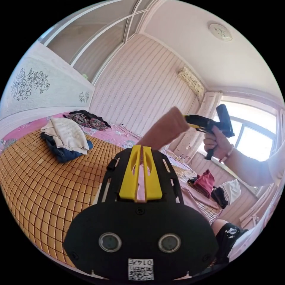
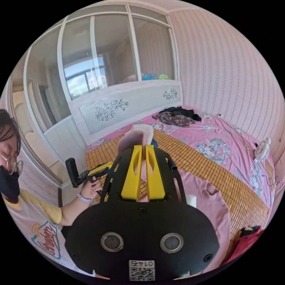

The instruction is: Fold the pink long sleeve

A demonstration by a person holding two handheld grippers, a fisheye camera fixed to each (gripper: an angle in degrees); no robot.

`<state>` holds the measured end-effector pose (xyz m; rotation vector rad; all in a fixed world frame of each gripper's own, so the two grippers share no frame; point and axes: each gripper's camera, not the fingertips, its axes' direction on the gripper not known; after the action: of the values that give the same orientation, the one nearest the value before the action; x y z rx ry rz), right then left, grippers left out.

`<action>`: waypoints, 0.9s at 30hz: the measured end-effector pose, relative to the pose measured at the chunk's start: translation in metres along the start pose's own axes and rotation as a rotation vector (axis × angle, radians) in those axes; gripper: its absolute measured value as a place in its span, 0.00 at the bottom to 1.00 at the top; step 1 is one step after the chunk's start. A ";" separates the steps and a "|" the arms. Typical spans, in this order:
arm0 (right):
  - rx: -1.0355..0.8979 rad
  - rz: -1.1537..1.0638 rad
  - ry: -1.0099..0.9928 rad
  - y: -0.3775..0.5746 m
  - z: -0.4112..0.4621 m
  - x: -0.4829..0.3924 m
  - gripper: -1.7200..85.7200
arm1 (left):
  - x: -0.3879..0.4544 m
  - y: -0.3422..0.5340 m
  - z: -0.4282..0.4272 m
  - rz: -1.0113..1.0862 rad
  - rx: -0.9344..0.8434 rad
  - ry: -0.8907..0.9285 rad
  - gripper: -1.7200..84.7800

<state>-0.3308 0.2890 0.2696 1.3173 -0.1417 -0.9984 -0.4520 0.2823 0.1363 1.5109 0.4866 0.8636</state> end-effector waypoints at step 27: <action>-0.612 0.368 0.307 0.413 -0.093 0.124 0.06 | 0.092 0.045 0.296 0.307 -0.866 -0.320 0.10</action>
<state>0.0167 0.2413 0.5370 0.8221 0.1458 -0.4582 -0.1791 0.1507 0.2159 0.8850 -0.3467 0.8808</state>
